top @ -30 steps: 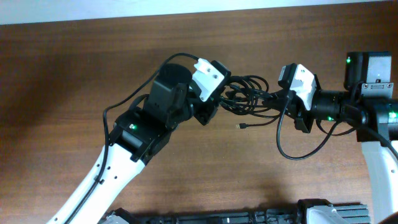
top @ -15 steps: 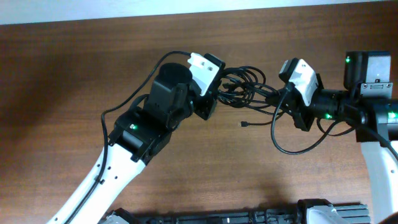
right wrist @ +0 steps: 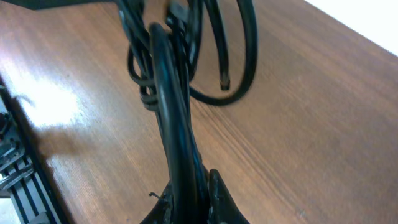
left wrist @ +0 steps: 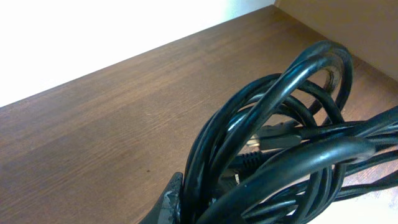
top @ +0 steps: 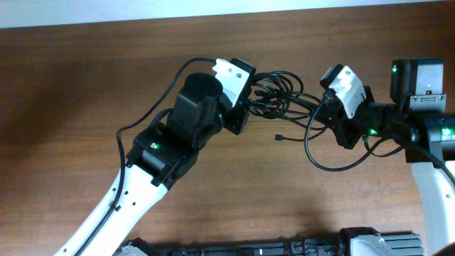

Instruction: Untangle cables

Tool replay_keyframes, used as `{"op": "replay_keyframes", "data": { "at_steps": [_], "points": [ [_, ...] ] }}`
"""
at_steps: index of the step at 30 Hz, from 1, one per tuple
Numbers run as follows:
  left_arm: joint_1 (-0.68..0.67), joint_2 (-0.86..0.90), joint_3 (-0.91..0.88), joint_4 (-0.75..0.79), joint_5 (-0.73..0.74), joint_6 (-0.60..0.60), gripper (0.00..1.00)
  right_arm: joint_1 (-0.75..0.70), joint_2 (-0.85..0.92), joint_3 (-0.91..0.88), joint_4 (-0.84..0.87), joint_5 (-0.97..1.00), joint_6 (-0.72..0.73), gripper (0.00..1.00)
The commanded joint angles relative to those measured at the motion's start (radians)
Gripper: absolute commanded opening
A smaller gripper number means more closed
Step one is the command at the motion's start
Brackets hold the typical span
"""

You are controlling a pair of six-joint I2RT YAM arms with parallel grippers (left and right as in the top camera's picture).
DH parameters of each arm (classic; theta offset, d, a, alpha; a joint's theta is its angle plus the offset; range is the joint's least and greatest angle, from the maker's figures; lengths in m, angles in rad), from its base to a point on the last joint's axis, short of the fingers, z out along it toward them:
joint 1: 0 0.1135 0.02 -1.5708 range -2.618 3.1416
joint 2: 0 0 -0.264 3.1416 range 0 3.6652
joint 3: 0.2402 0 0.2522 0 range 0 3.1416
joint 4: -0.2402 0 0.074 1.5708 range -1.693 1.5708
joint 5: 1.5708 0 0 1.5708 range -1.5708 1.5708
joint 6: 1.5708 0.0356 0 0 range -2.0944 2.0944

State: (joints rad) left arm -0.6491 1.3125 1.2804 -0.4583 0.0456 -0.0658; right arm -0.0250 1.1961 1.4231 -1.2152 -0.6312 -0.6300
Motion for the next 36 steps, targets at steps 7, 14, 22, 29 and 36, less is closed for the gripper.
{"op": "replay_keyframes", "data": {
  "at_steps": [7,14,22,29,36],
  "points": [
    [0.050,-0.008,0.006,-0.002,-0.244,0.002,0.00,-0.023,-0.006,0.013,-0.019,0.187,0.045,0.66],
    [0.050,-0.008,0.006,0.014,-0.137,0.003,0.00,-0.021,-0.006,0.013,-0.011,0.039,0.032,0.67],
    [0.049,-0.008,0.006,0.059,0.101,0.014,0.00,-0.021,-0.006,0.013,0.000,-0.166,-0.177,0.67],
    [0.048,-0.008,0.006,0.060,0.172,0.049,0.00,-0.021,-0.006,0.013,0.001,-0.193,-0.348,0.68],
    [0.048,-0.008,0.006,0.064,0.300,0.121,0.00,-0.021,-0.006,0.013,0.047,-0.208,-0.417,0.68]
  ]
}}
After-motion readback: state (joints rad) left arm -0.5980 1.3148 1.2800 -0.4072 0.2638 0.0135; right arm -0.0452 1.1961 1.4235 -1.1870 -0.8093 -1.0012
